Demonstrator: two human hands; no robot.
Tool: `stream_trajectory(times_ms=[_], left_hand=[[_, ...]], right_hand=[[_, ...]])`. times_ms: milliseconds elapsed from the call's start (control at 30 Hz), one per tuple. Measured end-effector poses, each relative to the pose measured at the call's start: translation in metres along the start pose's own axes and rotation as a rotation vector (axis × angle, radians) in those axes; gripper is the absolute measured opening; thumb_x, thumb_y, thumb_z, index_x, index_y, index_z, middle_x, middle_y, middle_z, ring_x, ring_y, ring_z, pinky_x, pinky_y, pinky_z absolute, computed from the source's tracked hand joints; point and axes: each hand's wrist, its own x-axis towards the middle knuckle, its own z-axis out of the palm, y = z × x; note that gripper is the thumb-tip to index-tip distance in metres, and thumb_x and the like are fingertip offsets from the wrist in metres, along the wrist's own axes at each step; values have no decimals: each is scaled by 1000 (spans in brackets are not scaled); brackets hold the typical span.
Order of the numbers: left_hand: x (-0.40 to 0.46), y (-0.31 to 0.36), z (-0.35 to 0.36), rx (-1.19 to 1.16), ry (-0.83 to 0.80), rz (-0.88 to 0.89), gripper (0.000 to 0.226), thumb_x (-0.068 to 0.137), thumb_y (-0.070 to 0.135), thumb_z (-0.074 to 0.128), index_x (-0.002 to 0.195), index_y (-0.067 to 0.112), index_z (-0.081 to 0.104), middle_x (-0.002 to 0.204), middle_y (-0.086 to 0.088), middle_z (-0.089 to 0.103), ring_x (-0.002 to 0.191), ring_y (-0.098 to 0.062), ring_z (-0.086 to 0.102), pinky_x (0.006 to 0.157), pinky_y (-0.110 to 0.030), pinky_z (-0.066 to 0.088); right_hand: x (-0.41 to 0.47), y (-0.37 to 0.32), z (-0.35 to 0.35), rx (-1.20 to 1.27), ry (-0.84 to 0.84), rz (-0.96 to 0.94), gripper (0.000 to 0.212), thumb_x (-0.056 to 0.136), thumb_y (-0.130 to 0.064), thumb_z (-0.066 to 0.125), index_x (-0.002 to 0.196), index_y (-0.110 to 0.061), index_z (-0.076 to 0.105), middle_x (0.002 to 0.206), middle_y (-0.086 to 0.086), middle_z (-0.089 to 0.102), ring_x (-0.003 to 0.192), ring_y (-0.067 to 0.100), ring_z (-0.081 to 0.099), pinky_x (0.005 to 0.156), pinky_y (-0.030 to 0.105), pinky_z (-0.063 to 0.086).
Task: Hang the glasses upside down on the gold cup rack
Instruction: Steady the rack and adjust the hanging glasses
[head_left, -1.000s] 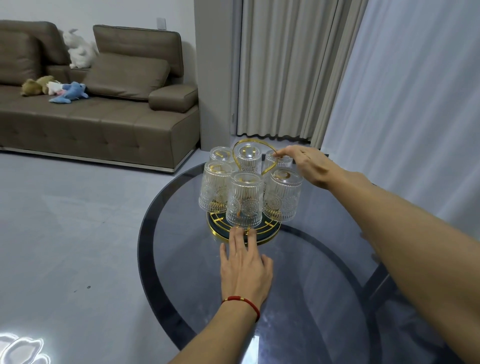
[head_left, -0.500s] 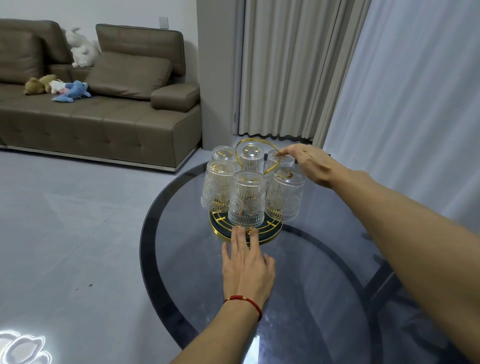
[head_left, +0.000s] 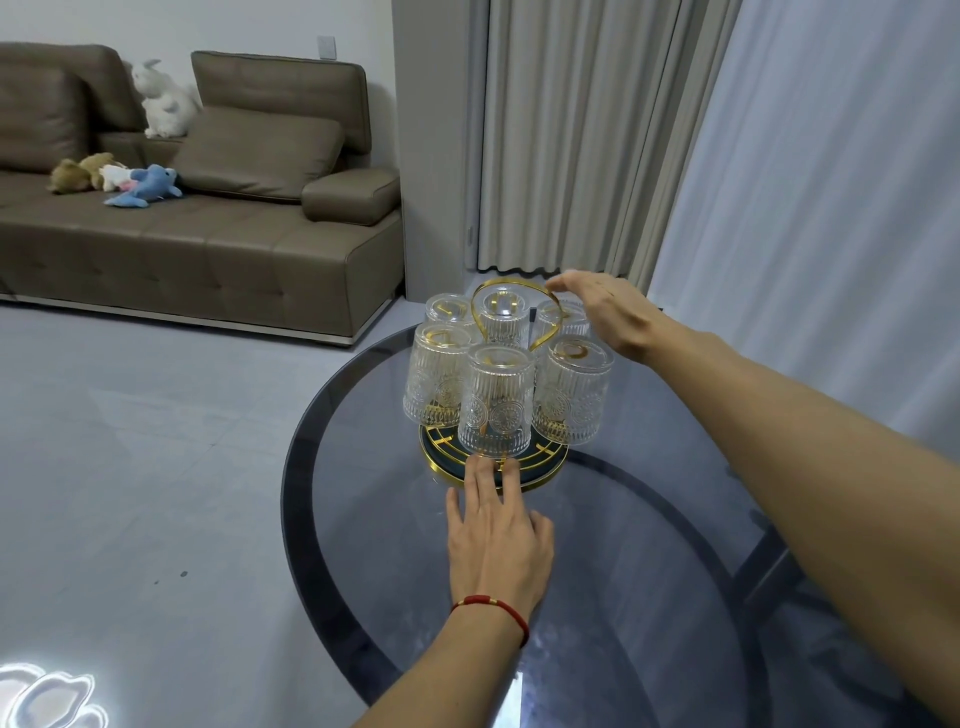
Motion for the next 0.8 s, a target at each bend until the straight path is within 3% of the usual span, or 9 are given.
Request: stream_trajectory(times_ms=[100, 233, 367, 500, 800], left_hand=[[0, 0, 0, 2, 0, 2, 60, 95, 31, 43, 152, 18, 30, 160, -11, 26, 151, -28, 18, 121, -49, 23], [0, -1, 0, 8, -3, 0, 60, 94, 31, 41, 152, 19, 30, 159, -9, 26, 151, -27, 17, 121, -48, 23], [0, -2, 2, -4, 8, -2, 61, 94, 30, 42, 152, 18, 30, 158, -10, 27, 151, -28, 17, 122, -51, 21], [0, -2, 3, -5, 7, -1, 61, 95, 32, 41, 153, 19, 29, 160, -11, 26, 152, -28, 15, 123, -51, 19], [-1, -3, 4, -17, 3, 7, 61, 96, 33, 41, 154, 19, 29, 163, -11, 24, 154, -27, 9, 124, -51, 16]], right_hand=[[10, -20, 8, 121, -31, -6, 62, 108, -46, 21, 146, -10, 56, 152, 8, 56, 138, 21, 51, 115, 36, 35], [25, -33, 15, 167, -135, 82, 73, 104, -62, 19, 137, -14, 64, 140, 6, 65, 133, 22, 53, 120, 50, 29], [36, -35, 16, 90, -195, 164, 89, 89, -83, 16, 114, -25, 79, 156, 4, 52, 145, 29, 40, 119, 62, 14], [45, -37, 13, 28, -220, 186, 98, 79, -92, 12, 102, -27, 82, 168, 4, 34, 152, 29, 31, 121, 66, 9], [61, -40, 15, -28, -278, 233, 113, 76, -95, 7, 128, -19, 72, 165, 7, 39, 155, 29, 26, 122, 64, 5]])
